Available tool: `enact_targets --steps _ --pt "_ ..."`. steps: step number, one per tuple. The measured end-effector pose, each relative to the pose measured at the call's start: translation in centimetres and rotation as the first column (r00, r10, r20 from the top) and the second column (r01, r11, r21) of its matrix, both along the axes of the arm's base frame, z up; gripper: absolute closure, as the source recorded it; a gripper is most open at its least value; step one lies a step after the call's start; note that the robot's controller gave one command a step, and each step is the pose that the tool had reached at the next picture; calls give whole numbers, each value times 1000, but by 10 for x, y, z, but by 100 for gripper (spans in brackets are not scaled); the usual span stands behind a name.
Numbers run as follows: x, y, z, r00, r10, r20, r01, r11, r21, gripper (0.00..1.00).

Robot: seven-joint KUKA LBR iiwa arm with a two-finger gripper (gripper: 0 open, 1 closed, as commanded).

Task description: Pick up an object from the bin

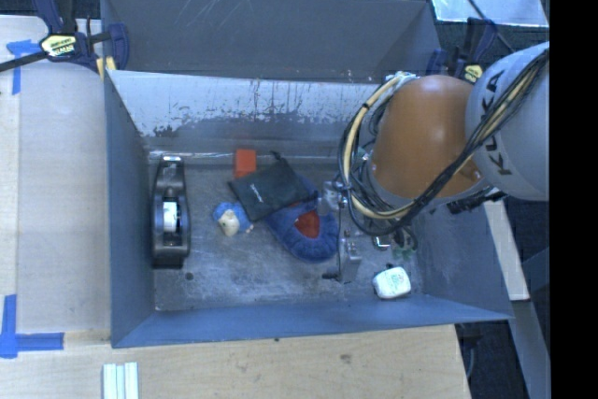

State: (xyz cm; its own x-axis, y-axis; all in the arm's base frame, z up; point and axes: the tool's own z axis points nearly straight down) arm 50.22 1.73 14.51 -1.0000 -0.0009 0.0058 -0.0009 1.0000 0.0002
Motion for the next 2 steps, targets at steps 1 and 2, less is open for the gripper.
enact_targets --steps 1,2 --pt "49 3 -74 999 -35 6 35 999 0 0" --pt "49 3 -70 999 -35 0 35 999 0 100"
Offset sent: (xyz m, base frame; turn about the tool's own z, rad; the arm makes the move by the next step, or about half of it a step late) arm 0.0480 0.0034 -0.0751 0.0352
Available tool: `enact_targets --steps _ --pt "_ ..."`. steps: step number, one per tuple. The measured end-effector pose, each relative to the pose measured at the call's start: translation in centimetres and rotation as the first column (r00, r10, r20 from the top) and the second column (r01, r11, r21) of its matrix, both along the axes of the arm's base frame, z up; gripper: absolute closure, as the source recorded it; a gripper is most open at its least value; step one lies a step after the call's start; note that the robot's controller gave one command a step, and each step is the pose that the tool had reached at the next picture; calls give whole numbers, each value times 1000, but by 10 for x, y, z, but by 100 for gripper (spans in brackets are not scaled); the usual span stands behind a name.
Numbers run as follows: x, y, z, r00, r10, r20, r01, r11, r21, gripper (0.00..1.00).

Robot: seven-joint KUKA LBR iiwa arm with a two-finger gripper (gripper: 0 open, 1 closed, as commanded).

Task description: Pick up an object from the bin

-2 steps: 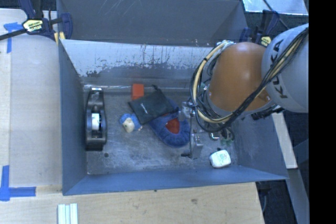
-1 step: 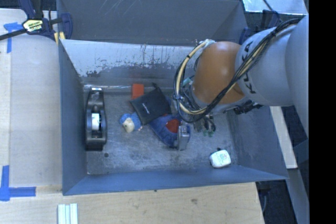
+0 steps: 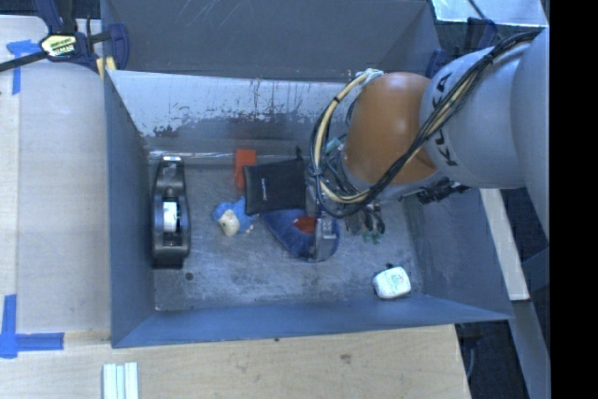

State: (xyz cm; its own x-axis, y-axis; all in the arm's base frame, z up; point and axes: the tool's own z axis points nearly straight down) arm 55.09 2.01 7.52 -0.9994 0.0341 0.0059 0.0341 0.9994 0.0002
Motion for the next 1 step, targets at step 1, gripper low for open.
enact_targets --steps 1 --pt "9 3 54 1000 -19 12 19 1000 0 100"
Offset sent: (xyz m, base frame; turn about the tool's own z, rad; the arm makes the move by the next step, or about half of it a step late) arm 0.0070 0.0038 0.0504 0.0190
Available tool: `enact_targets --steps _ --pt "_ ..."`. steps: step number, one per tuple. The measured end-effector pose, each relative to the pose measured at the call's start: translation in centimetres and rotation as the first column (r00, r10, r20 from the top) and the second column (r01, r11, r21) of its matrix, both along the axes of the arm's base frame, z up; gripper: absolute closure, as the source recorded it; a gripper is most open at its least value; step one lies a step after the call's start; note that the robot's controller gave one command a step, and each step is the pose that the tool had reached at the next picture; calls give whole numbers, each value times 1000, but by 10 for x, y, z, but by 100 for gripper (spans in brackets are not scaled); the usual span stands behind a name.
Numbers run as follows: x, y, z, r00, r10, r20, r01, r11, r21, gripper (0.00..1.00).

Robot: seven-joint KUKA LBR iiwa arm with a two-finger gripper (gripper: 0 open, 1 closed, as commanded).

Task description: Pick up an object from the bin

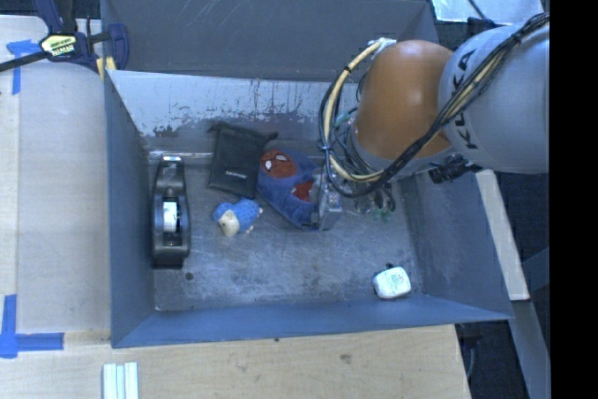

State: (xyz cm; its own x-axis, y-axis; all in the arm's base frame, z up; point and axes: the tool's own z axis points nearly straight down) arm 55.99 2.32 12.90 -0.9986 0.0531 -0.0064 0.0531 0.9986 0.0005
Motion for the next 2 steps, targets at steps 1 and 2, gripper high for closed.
enact_targets --steps 1,2 --pt "24 2 64 999 32 4 -32 999 -1 100" --pt "14 9 178 1000 -3 6 3 1000 1 100"
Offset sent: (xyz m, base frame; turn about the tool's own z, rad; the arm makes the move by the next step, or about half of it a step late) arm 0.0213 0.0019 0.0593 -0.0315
